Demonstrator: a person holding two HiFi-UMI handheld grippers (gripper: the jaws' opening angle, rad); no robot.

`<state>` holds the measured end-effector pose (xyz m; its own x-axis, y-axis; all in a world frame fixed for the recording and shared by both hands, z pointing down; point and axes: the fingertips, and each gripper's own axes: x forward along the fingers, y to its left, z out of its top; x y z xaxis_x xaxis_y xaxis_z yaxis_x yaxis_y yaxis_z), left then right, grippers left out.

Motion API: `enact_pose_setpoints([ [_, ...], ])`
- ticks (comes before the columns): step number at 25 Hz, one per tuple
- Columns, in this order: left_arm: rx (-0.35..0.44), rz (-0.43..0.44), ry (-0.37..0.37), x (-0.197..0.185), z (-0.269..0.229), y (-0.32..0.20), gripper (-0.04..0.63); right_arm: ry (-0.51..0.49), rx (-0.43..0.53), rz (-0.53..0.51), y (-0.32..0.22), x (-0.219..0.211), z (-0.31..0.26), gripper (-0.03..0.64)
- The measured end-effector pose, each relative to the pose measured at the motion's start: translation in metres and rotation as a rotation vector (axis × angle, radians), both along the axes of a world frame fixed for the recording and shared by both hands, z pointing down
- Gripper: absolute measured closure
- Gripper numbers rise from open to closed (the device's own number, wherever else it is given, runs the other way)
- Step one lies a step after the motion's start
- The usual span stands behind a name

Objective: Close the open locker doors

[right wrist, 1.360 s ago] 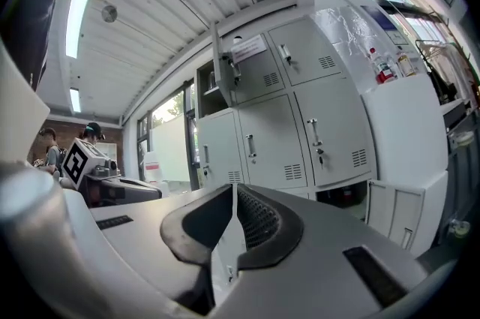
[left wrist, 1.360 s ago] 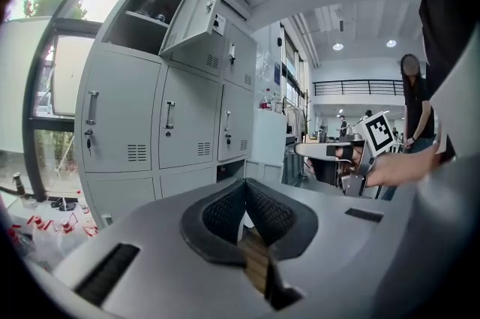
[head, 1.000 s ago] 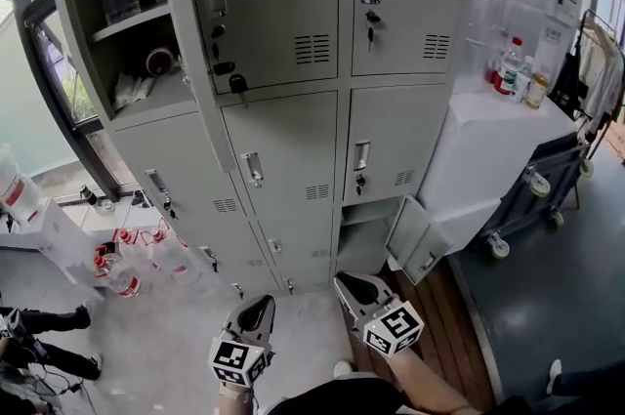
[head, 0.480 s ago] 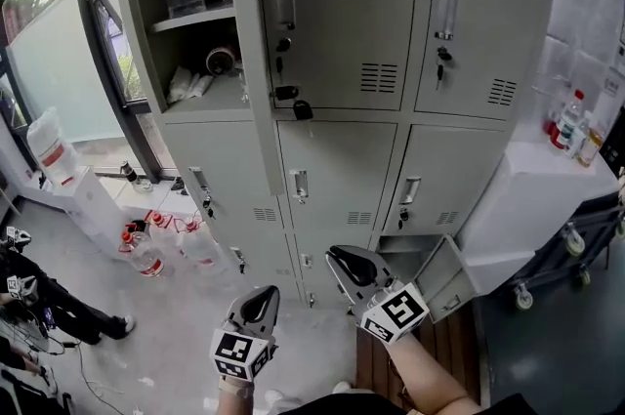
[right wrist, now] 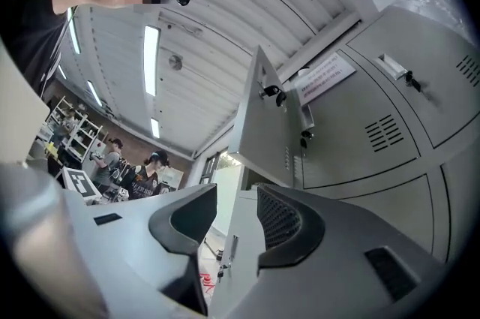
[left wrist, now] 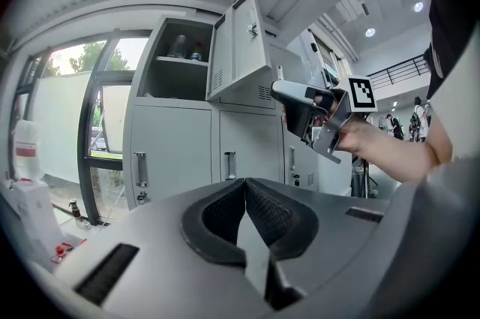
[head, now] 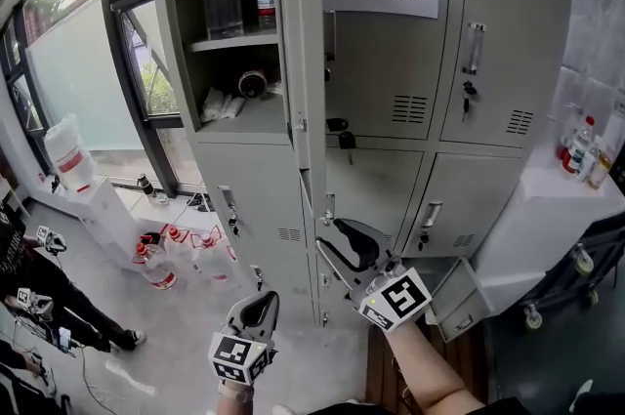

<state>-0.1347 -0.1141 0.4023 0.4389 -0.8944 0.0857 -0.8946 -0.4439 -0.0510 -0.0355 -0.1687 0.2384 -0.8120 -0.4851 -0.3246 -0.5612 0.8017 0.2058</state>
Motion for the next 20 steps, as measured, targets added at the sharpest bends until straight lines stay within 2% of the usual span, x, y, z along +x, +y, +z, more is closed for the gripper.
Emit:
enact_pose_setpoints([
  [12,-0.011,0.002,0.006,-0.038,0.005,0.007,0.575,-0.041,0.067,0.037,-0.005,-0.032,-0.039,0.402],
  [17,-0.023,-0.027,0.035,-0.057,-0.003,0.01,0.575,-0.022,0.087,0.045,0.0,-0.052,-0.041,0.402],
  [20,-0.026,-0.019,0.026,-0.075,0.008,0.015,0.575,-0.008,0.099,0.053,0.002,-0.069,-0.042,0.402],
])
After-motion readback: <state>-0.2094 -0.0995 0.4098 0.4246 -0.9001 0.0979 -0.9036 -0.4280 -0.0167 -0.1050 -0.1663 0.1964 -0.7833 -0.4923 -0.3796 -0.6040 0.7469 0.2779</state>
